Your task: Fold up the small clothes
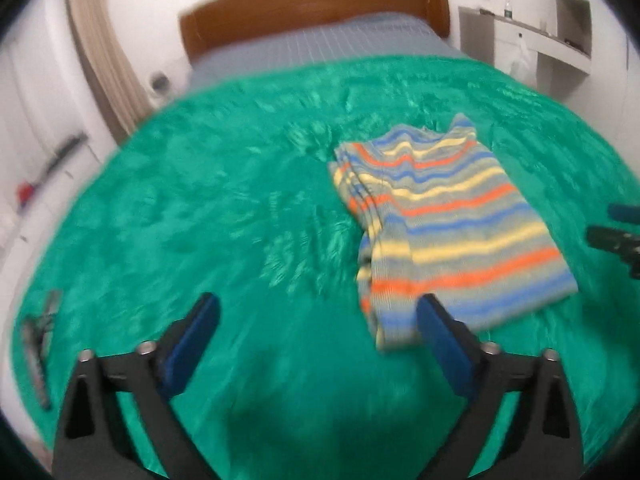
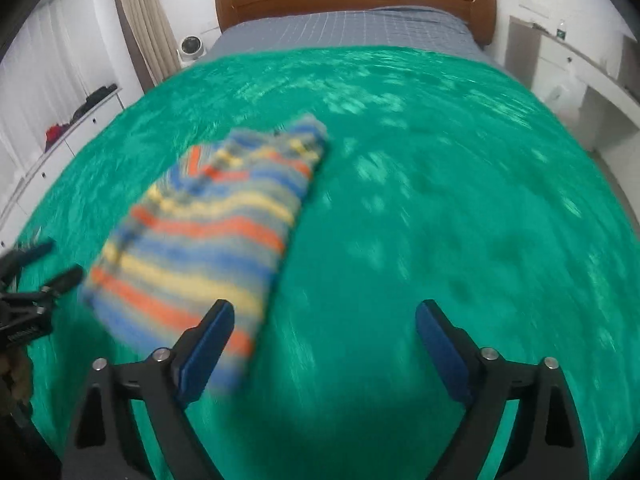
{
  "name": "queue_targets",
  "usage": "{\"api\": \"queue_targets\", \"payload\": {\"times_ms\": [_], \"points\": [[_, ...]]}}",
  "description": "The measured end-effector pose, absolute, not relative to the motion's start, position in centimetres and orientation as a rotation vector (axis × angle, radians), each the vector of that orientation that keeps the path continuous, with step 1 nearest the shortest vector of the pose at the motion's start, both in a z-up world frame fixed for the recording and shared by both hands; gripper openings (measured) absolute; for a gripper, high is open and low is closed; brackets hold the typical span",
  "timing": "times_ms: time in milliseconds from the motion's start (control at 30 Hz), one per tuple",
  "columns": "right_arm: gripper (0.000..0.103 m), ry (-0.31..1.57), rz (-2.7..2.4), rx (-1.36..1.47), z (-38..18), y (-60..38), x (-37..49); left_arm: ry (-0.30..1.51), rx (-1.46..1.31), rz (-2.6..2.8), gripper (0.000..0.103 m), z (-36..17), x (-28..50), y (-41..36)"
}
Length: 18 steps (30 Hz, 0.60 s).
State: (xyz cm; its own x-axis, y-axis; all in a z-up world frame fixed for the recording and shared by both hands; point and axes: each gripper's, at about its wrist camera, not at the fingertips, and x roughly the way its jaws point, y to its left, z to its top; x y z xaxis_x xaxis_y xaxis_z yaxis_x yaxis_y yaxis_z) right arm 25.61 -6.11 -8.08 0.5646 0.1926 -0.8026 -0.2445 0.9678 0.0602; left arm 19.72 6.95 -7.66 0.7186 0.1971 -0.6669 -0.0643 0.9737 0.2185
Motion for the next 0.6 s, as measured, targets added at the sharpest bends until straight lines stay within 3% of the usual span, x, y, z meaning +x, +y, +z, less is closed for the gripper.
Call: {"api": "queue_targets", "payload": {"times_ms": [133, 300, 600], "points": [[0.102, 0.888, 0.27, -0.042, -5.7, -6.6, 20.5, 0.717, 0.203, 0.187, 0.101, -5.3, 15.8, 4.9], [0.102, 0.836, 0.269, -0.066, -2.4, -5.2, 15.5, 0.675, 0.12, 0.221, 0.103, -2.0, 11.2, 3.7], [0.103, 0.797, 0.286, -0.167, 1.1, -3.4, 7.7, 0.806, -0.014, 0.198, 0.103, -0.3, 6.7, 3.6]]}}
